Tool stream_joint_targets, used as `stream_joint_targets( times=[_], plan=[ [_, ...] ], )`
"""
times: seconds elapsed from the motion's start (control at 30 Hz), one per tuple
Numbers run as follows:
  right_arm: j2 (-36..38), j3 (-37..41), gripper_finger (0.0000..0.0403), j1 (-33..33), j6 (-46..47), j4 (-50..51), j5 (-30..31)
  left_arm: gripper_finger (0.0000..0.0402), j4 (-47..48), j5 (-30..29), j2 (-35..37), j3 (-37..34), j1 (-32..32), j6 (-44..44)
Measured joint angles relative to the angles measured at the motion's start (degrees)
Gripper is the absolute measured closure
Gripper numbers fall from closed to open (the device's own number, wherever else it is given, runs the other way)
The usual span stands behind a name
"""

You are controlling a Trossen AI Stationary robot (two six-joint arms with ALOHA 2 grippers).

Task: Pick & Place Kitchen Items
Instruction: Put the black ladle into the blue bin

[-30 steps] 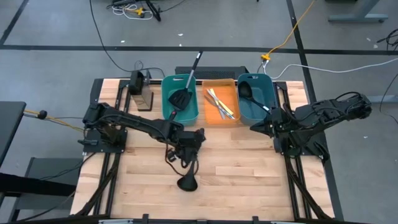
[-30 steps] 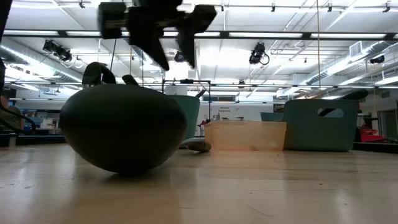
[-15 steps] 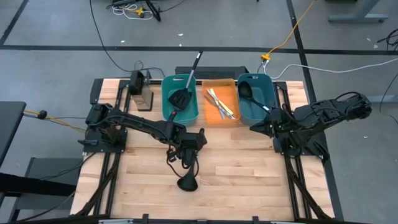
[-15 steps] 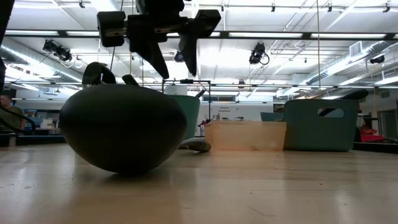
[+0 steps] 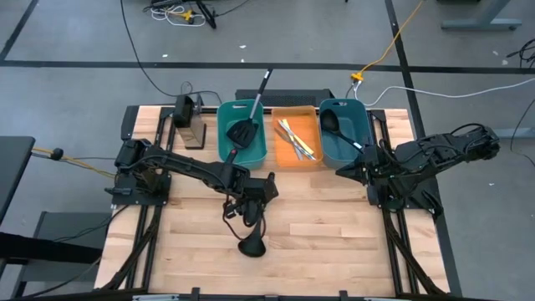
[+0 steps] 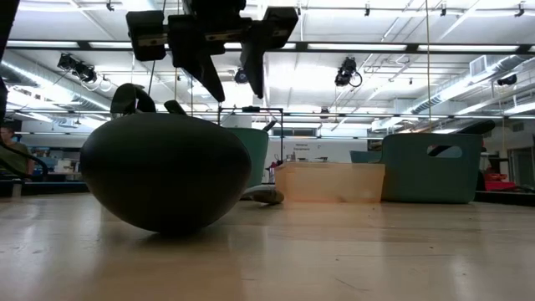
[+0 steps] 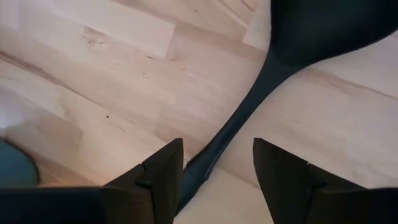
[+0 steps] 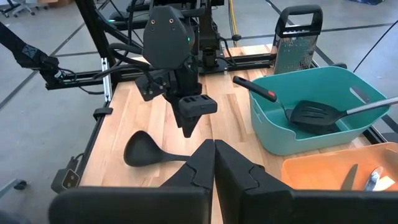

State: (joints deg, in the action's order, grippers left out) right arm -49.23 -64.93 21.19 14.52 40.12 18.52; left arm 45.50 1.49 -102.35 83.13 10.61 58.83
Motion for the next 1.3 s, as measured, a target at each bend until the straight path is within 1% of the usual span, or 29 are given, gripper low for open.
stream_joint_targets(
  times=[0.17,0.4,0.63,0.7,0.8,1.1,1.17,1.27,1.3],
  plan=[
    [0.00,0.00,0.0387,0.00,0.00,0.00,0.00,0.0214,0.01,1.35,0.00,0.00,0.05,0.55],
    [0.00,0.00,0.0387,0.02,0.00,0.00,0.00,0.0218,-0.72,1.24,0.00,0.00,0.10,0.55],
    [0.00,0.00,0.0387,0.00,0.00,0.00,0.00,0.0200,-2.08,0.75,0.00,0.00,0.42,0.57],
    [0.02,0.00,0.0387,0.02,0.00,0.00,0.00,0.0194,-2.71,0.76,-1.25,0.09,0.43,0.53],
    [0.02,0.00,0.0387,0.01,0.01,-0.08,-0.03,0.0192,-0.62,0.63,-2.95,-0.12,0.79,0.51],
    [-0.59,0.02,0.0387,0.01,0.00,-0.07,-0.07,0.0191,-3.00,-2.19,-9.32,0.01,3.64,6.23],
    [-0.87,0.02,0.0387,0.01,0.02,-0.16,-0.08,0.0191,-2.08,-2.35,-9.75,-0.13,3.85,6.92],
    [-1.11,0.02,0.0387,0.02,0.00,-0.13,-0.11,0.0191,-3.41,-2.31,-10.72,0.14,3.94,7.06],
    [-1.22,0.02,0.0387,0.02,0.00,-0.15,-0.09,0.0191,-2.11,-2.30,-10.80,0.02,3.94,6.78]
  ],
)
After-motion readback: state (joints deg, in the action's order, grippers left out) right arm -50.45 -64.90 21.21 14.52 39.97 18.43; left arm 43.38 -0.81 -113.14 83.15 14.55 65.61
